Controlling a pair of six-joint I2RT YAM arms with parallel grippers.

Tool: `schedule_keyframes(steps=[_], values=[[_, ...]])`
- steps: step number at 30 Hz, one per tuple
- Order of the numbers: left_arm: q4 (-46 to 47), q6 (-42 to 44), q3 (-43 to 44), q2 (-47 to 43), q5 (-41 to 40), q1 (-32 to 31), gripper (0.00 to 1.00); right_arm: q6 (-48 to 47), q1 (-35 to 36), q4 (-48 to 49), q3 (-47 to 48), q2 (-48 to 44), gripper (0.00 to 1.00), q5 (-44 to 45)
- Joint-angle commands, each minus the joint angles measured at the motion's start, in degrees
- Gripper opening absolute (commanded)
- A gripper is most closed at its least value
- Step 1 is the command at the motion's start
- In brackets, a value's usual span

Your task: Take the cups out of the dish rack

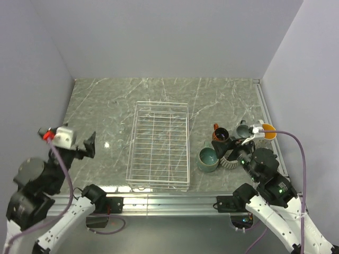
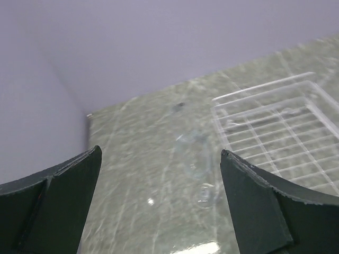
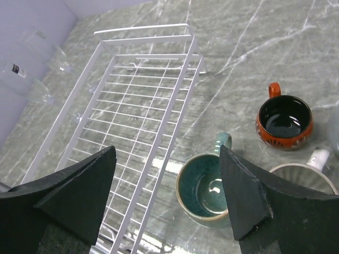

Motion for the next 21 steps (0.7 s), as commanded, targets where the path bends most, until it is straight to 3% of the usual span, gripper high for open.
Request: schedule_keyframes(steps=[1, 4, 10, 21], values=[[2.8, 0.1, -7.9, -7.1, -6.2, 3.7, 0.99, -0.8, -0.3, 4.2, -2.5, -2.1, 0.85, 0.2], [5.1, -0.7, -17.6, -13.1, -6.2, 6.6, 0.99, -1.4, -0.2, 5.5, -4.8, -4.2, 0.84, 0.5], [11.9, -3.1, -28.3, -20.8, -8.0, 14.0, 0.99, -1.0, -0.3, 8.3, -9.5, -8.2, 0.86, 6.3], [13.9, -2.5, -36.0, -26.6, -8.6, 21.0, 0.99, 5.9, -0.2, 13.2, -16.8, -14.8, 0.89, 12.1]])
